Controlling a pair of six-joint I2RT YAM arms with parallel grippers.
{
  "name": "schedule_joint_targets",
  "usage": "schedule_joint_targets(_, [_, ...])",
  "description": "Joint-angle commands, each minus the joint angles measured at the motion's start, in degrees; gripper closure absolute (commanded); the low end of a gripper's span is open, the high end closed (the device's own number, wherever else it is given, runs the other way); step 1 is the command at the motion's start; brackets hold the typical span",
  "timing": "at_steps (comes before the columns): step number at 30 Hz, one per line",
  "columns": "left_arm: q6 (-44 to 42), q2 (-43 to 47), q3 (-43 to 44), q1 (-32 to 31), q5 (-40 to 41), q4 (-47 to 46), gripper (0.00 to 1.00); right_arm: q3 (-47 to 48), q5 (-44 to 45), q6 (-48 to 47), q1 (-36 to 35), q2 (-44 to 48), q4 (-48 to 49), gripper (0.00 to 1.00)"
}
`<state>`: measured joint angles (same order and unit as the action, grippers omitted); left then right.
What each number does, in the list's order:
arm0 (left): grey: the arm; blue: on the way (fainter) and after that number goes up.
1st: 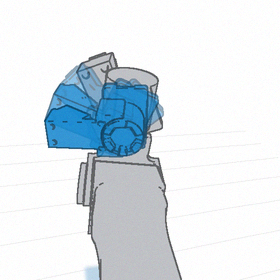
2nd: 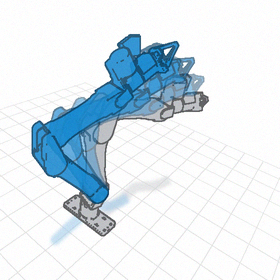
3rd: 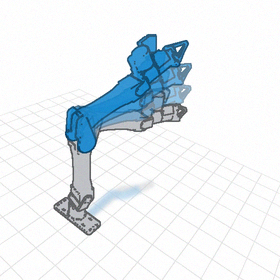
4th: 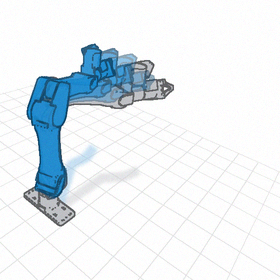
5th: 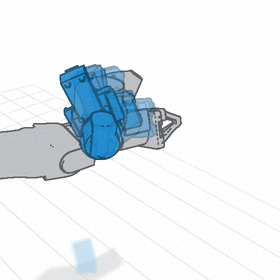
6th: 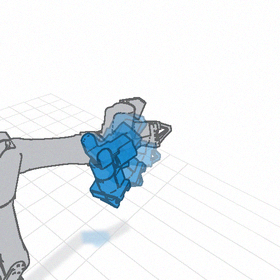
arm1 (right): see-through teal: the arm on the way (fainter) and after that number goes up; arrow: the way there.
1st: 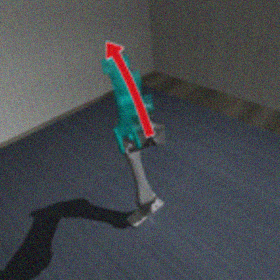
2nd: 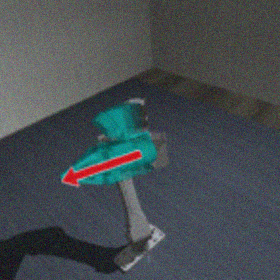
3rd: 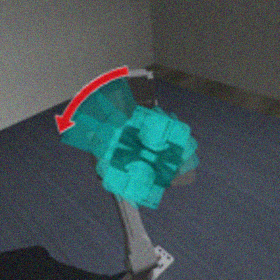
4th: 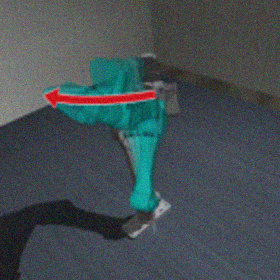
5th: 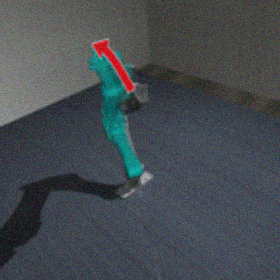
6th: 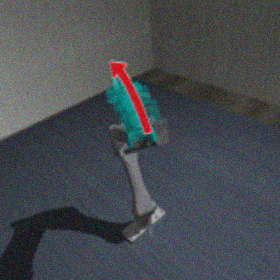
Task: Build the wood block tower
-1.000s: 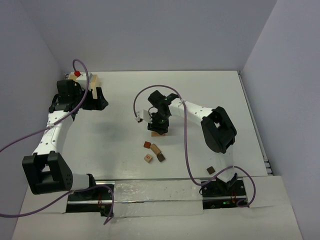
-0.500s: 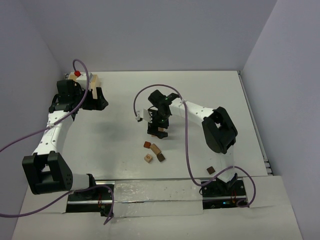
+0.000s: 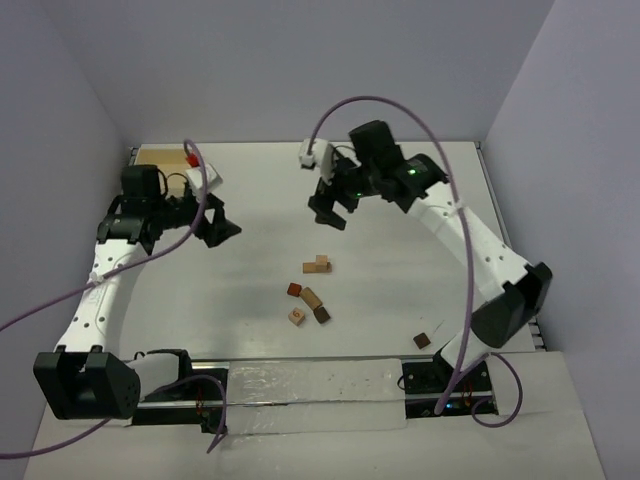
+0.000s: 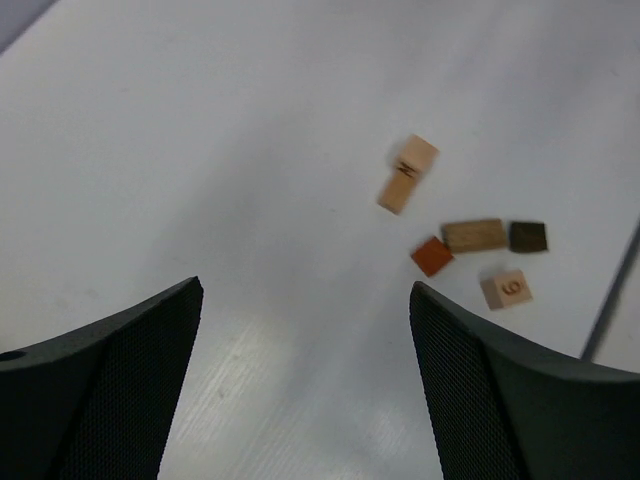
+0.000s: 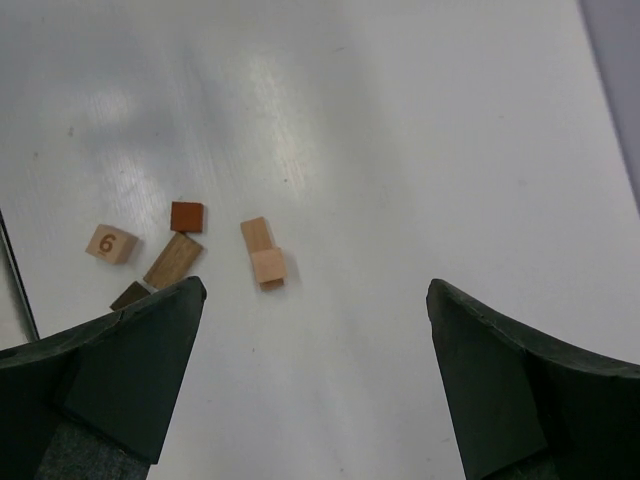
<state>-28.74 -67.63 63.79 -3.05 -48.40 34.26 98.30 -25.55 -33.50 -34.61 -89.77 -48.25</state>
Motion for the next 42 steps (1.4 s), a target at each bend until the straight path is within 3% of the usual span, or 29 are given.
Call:
schedule_joint_targets(1, [-22.0, -0.2, 0.8, -11.6, -2.6, 14.8, 0.14, -8.7, -5.2, 10.6, 8.6, 6.4, 4.7, 0.0])
schedule_joint_targets(11, [-34.2, -7.8, -2.8, -38.5, 14.0, 17.3, 0.24, -28.6, -9.0, 16.4, 23.5, 15.6, 11.6, 0.0])
schedule_joint_targets(16, [-37.1, -11.7, -5.7, -45.0, 18.1, 14.7, 0.28, -30.6, -13.3, 17.7, 27.8, 14.9, 12.8, 0.0])
schedule_joint_targets(28, [-35.7, -18.3, -8.2, -48.4, 24.3, 4.3, 0.31, -29.5, -14.2, 16.8, 29.2, 12.6, 12.0, 0.0])
schedule_joint_targets(42, [-34.3, -20.6, -11.1, -50.8, 25.8, -0.1, 0.35, -29.3, -14.5, 16.2, 29.2, 11.4, 12.0, 0.0])
